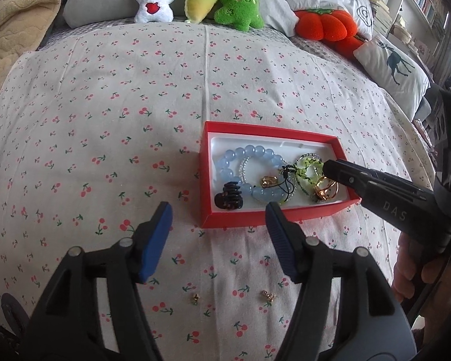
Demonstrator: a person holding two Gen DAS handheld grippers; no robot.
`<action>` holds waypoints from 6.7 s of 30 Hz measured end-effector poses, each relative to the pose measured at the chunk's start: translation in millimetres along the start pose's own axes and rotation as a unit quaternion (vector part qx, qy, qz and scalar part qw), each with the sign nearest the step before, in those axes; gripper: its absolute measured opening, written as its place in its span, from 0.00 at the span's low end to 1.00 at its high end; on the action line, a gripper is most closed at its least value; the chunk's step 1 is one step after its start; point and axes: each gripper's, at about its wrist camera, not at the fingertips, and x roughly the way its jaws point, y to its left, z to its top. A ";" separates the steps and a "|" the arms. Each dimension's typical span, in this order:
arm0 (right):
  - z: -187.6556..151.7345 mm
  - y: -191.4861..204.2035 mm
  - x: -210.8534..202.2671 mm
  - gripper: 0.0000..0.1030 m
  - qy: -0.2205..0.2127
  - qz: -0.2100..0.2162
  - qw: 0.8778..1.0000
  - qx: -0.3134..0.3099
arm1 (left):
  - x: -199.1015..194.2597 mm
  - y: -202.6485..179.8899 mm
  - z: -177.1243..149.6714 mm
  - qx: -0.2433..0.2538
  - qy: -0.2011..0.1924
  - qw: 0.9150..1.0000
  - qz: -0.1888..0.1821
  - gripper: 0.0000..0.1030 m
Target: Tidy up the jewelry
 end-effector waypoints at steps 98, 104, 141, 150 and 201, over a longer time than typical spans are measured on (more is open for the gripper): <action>-124.9 76.1 13.1 0.61 0.035 -0.015 0.988 -0.148 | 3.3 24.5 -92.3 0.079 0.007 0.997 0.021 0.08; -121.9 79.0 13.5 0.25 0.032 -0.006 0.988 -0.152 | 0.7 23.4 -91.4 0.079 0.006 0.997 0.017 0.08; -129.2 74.8 -2.4 0.65 0.017 0.001 0.988 -0.155 | -4.5 20.7 -88.6 0.080 0.006 0.997 0.010 0.08; -123.7 74.2 10.0 0.39 0.024 0.005 0.987 -0.159 | -2.2 17.7 -90.5 0.084 0.009 0.996 0.013 0.08; -55.1 49.8 -64.1 0.06 -0.058 0.072 0.993 -0.069 | -33.0 -9.2 -32.5 0.049 -0.049 0.997 -0.035 0.08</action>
